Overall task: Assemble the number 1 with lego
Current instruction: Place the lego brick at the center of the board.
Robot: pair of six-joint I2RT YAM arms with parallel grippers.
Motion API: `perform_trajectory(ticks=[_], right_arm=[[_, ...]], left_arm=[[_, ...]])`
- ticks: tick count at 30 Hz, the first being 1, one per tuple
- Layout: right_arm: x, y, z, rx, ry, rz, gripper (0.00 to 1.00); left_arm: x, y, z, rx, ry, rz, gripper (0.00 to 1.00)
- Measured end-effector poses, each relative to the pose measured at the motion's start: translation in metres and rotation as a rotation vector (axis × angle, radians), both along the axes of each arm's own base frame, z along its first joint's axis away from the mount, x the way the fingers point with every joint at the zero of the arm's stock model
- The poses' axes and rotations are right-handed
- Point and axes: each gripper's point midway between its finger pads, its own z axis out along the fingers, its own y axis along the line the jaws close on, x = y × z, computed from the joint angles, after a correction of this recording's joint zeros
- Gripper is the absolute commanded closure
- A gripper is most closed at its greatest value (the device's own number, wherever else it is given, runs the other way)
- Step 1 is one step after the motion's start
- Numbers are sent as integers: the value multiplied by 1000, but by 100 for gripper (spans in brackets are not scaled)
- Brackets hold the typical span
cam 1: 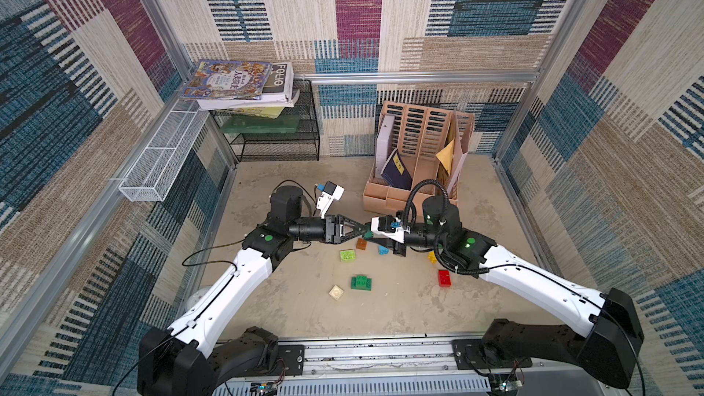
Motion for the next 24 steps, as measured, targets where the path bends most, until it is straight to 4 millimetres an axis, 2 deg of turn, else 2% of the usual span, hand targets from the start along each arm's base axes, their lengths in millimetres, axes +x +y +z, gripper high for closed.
perform_trajectory(ticks=[3,5,8,12,14,17,24], right_arm=[[8,-26,-30,-53,102,-114,83],[9,-39,-55,-108,191,-191,85],[11,-49,-90,-195,357,-303,86],[21,-55,-137,-336,600,-475,94],[25,-57,-164,-430,713,-561,96],[21,-64,-192,-550,817,-650,96],[13,-76,-226,-699,935,-768,88]], left_arm=[[10,18,-16,97,-54,152,26],[22,40,-39,203,-54,309,27],[37,81,-80,384,9,548,27],[43,127,-114,560,103,780,28],[42,146,-124,622,143,875,28],[40,163,-134,669,181,967,28],[40,175,-140,695,205,1040,28]])
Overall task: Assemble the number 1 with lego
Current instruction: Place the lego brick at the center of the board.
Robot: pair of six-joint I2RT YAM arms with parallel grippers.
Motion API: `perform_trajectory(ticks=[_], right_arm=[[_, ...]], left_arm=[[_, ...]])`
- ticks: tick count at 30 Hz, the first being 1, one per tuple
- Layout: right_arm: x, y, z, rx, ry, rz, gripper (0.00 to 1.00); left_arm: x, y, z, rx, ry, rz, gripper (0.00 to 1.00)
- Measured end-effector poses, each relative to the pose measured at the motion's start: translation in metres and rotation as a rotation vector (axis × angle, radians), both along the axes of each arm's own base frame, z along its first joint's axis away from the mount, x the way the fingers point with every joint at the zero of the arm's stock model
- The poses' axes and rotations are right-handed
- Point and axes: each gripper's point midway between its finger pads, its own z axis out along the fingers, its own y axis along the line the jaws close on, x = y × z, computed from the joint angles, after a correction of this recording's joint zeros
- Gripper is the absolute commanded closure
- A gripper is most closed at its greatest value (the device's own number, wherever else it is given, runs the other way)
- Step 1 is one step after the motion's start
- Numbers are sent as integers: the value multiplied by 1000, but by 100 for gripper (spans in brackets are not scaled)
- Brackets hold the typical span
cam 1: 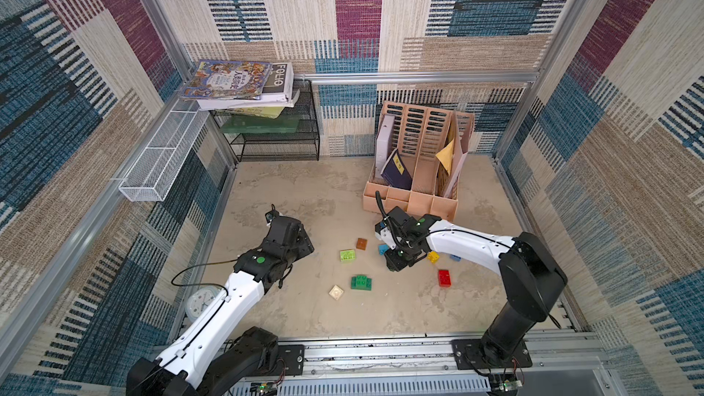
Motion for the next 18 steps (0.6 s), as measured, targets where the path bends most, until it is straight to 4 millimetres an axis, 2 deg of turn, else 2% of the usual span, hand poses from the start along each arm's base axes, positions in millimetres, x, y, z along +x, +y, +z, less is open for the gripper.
perform_trajectory(ticks=[2,7,9,12,18], right_arm=[[-2,-4,-10,-36,29,-21,82],[1,-2,-14,-52,49,-57,49],[1,-4,-19,-68,57,-64,40],[-1,-6,-17,-69,59,-71,35],[-3,-8,0,-37,2,-73,36]], left_arm=[[0,2,-1,7,1,10,28],[0,4,-4,11,9,16,29],[0,5,-5,13,13,20,28],[1,6,-7,15,20,24,28],[4,7,-11,14,28,31,28]])
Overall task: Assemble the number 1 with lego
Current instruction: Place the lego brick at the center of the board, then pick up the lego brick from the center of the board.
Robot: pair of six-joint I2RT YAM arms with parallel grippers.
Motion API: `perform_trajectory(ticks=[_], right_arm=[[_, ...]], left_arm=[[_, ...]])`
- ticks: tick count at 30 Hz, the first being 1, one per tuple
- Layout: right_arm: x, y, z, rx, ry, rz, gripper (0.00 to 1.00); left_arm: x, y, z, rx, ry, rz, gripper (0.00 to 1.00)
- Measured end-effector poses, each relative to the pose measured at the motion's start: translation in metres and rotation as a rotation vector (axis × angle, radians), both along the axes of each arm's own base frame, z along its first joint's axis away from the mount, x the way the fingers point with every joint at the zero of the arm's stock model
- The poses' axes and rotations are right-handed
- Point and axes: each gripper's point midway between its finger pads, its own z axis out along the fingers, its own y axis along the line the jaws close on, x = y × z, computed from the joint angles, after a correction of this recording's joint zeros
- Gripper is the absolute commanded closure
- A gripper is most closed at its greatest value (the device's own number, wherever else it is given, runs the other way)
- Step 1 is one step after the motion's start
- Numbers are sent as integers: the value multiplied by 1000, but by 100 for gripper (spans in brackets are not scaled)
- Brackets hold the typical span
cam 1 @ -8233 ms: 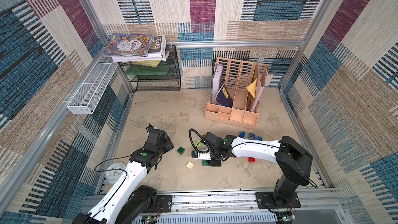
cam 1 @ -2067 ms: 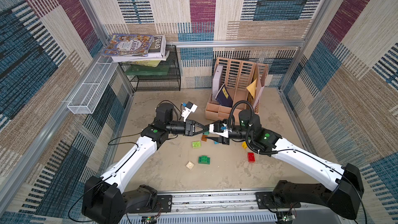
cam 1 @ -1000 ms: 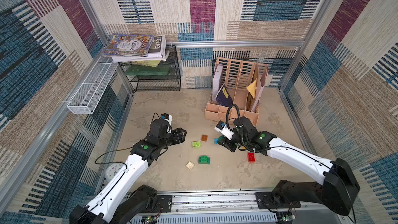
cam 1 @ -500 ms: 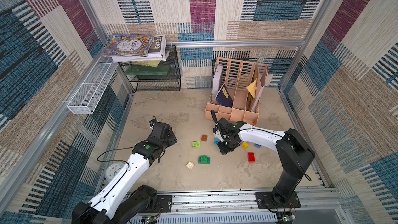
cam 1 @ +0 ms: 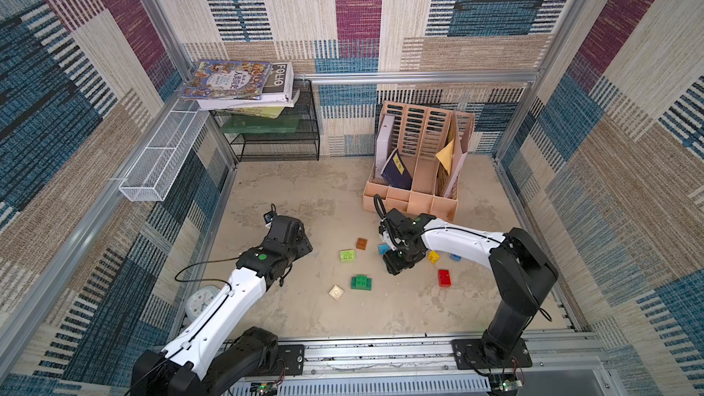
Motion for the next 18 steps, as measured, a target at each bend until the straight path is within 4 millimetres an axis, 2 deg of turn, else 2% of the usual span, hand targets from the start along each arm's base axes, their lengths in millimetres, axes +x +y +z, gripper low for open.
perform_trajectory(ticks=[5,18], right_arm=[[-4,7,1,3,-32,42,38],[2,3,-13,-72,-49,46,50]], left_arm=[[3,-3,-2,-15,0,-7,28],[4,-2,-3,-31,2,-6,28]])
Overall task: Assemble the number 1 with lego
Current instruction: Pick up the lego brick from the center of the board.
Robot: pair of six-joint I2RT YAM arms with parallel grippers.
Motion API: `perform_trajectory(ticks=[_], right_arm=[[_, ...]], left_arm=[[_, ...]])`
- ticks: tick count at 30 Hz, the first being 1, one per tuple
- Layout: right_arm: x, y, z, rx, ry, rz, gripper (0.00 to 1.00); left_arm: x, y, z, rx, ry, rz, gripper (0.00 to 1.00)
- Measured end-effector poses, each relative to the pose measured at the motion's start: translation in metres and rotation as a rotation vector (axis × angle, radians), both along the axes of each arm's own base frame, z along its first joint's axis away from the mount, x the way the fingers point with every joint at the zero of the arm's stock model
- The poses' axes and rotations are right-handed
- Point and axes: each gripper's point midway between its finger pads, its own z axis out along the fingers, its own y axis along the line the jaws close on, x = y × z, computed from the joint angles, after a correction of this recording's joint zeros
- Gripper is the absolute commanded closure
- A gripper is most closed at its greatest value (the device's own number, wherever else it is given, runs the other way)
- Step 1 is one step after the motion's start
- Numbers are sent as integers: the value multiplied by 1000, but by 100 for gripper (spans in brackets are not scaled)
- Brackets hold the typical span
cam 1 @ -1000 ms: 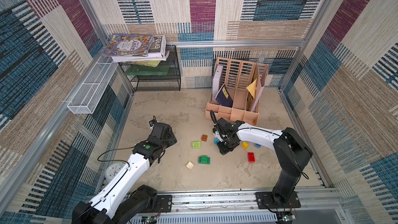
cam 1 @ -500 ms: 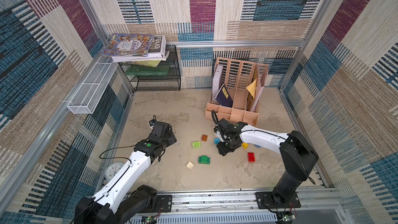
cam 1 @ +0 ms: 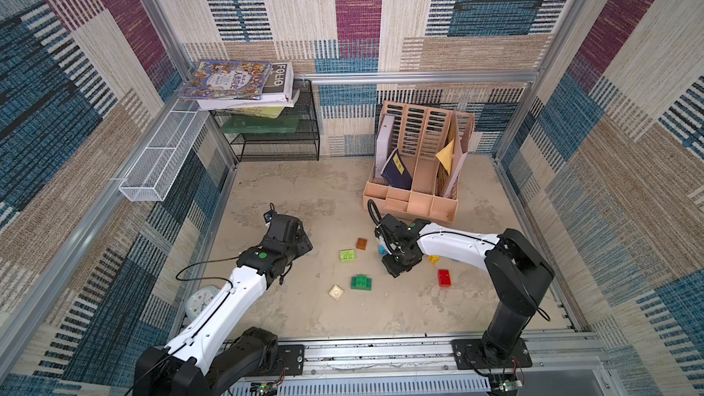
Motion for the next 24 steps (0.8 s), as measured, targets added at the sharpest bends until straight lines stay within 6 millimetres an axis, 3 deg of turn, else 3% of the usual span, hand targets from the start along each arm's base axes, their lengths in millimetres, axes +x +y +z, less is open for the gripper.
perform_trajectory(ticks=[18,24], right_arm=[[3,5,1,-8,-20,16,74],[5,12,31,39,-93,107,74]], left_arm=[[-1,3,0,-4,-2,3,29],[-3,5,-1,-4,-3,8,29]])
